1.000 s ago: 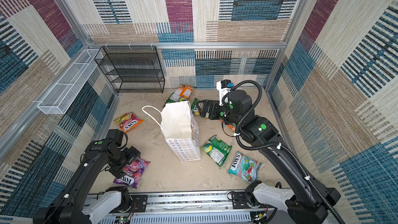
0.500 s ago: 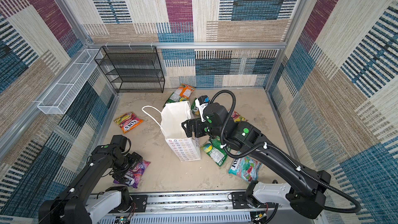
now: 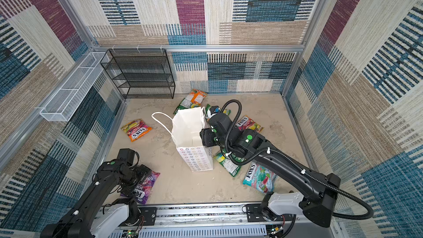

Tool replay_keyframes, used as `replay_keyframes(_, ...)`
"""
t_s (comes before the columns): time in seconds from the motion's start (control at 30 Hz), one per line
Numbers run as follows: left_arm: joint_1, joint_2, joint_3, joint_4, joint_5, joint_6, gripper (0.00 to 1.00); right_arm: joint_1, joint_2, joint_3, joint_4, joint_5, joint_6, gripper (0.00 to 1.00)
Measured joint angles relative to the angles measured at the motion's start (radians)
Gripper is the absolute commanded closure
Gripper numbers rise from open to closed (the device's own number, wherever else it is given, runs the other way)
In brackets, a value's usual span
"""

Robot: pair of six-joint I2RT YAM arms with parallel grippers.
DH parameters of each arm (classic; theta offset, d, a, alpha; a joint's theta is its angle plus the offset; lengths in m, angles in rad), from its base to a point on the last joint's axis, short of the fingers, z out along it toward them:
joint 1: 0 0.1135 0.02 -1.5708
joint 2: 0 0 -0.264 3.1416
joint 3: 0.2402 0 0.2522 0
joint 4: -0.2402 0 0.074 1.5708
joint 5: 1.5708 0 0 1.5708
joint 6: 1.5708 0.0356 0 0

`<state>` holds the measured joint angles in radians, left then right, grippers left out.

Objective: Place the snacks into the paper bag
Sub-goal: 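Lift the purple packet with the left gripper and carry it over the bag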

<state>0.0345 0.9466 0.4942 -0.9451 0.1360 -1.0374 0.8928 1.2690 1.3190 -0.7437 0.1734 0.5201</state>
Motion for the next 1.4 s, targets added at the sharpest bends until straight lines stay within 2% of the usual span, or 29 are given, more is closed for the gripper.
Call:
replay_keyframes(0.33,0.0,0.056,-0.008,0.021,-0.011,-0.007,0.25,0.0,0.013,-0.012,0.014,0.038,0.018,0.7)
replay_keyframes(0.43,0.0,0.08,0.003,0.033,-0.011,-0.006,0.39,0.0,0.015,-0.01,0.014,0.047,0.026,0.76)
replay_keyframes(0.53,0.0,0.088,0.013,0.045,-0.011,-0.007,0.46,0.0,0.021,-0.003,0.014,0.047,0.029,0.84)
replay_keyframes(0.63,0.0,0.085,0.018,0.069,-0.017,-0.01,0.54,0.0,0.029,0.004,0.014,0.047,0.029,0.87)
replay_keyframes(0.7,0.0,0.084,0.018,0.092,-0.023,-0.011,0.58,0.0,0.035,0.01,0.014,0.047,0.028,0.91)
replay_keyframes(0.97,0.0,0.077,0.04,0.13,-0.022,-0.029,0.66,0.0,0.053,0.023,0.022,0.047,0.028,0.96)
replay_keyframes(1.23,0.0,0.03,0.274,0.091,-0.007,0.036,0.68,0.001,0.071,0.035,0.027,0.064,0.03,1.0)
replay_keyframes(1.4,0.0,0.029,0.535,0.003,-0.007,0.15,0.68,0.001,0.111,0.068,0.035,0.064,0.037,1.0)
